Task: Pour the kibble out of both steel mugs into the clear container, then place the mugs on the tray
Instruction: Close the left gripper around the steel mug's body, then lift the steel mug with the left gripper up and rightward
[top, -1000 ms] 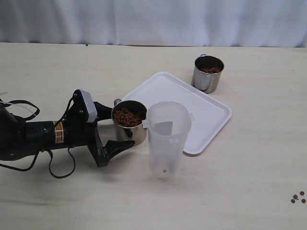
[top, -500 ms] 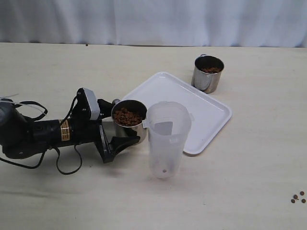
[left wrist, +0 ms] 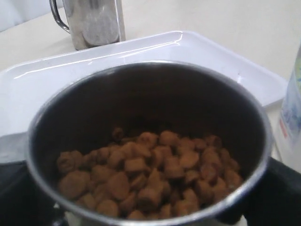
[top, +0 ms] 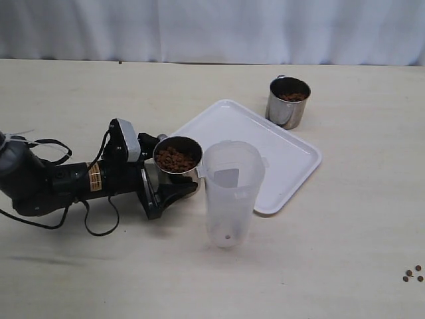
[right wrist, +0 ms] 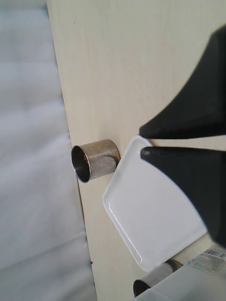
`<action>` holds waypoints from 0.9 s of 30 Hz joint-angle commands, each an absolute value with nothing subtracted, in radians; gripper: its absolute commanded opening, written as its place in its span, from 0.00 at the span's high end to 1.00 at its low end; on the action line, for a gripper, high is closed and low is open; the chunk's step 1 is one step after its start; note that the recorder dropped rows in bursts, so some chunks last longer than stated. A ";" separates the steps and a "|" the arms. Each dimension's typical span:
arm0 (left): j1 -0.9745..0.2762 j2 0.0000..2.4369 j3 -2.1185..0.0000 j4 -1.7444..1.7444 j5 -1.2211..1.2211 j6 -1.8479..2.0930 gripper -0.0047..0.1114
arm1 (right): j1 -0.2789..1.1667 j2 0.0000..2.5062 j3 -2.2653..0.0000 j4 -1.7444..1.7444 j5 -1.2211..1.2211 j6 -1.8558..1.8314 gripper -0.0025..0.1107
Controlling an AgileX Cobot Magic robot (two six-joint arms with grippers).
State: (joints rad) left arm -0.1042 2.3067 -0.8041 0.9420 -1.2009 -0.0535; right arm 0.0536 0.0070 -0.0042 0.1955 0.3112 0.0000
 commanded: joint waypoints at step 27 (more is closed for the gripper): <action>-0.013 2.113 -0.872 1.131 -1.129 -0.324 0.96 | 0.048 0.008 0.000 0.198 0.296 -0.007 0.94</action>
